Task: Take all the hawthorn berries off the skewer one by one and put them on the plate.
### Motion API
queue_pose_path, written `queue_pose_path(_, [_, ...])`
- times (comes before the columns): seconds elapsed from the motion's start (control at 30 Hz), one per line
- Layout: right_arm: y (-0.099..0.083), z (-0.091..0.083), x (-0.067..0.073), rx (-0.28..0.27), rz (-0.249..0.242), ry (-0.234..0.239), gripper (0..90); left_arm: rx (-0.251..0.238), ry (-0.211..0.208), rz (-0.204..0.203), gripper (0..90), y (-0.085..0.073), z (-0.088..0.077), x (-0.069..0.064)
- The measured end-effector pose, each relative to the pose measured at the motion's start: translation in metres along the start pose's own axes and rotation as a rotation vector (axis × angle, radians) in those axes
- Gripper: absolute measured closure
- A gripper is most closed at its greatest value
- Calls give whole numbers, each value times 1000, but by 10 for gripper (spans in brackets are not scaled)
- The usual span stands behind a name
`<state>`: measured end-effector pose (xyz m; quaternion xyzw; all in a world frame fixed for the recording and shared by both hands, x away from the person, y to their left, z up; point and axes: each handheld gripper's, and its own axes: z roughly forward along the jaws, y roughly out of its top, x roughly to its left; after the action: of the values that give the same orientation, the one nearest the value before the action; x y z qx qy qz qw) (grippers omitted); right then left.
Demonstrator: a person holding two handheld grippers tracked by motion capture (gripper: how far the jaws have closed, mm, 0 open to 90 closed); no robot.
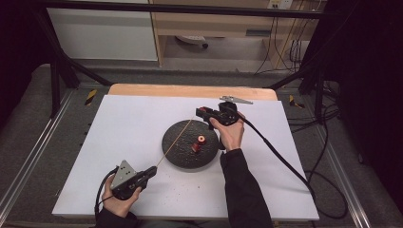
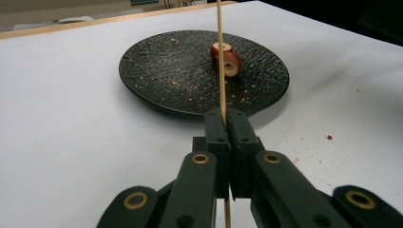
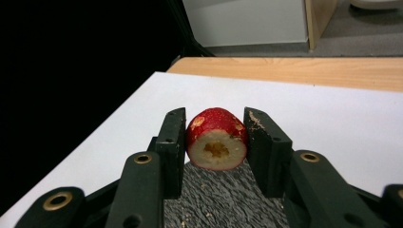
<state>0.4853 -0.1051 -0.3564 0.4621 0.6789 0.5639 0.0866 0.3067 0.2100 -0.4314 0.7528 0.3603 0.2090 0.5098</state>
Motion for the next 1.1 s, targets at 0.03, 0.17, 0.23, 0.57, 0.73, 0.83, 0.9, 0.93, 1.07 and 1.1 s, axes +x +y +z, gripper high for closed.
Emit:
queue_pose_path(0.03, [-2, 2, -1, 4, -2, -1, 615, 0, 1, 1, 884, 0, 0, 0])
queue_pose_path(0.17, [-15, 12, -1, 41, -11, -2, 614, -4, 3, -2, 884, 0, 0, 0])
queue_pose_path(0.23, [-23, 19, -1, 63, -13, 0, 614, -4, 4, -3, 884, 0, 0, 1])
queue_pose_path(0.57, [-65, 51, -2, 198, -51, -16, 614, -2, 3, -4, 884, 0, 0, 1])
queue_pose_path(0.73, [-76, 57, -3, 231, -68, -19, 613, 1, 5, -2, 884, 0, 1, 1])
queue_pose_path(0.83, [-80, 60, -4, 243, -80, -27, 612, 3, 5, -4, 884, 0, 1, 1])
queue_pose_path(0.9, [-83, 61, -4, 253, -91, -29, 611, 6, 5, -4, 884, 0, 1, 1])
queue_pose_path(0.93, [-84, 62, -4, 259, -91, -29, 609, 6, 4, -6, 884, -1, 1, 1])
queue_pose_path(1.07, [-87, 63, -4, 272, -109, -34, 602, 8, 4, -5, 884, -1, 2, 2])
queue_pose_path(1.1, [-86, 62, -4, 267, -116, -32, 595, 8, 5, -4, 884, -1, 2, 2])
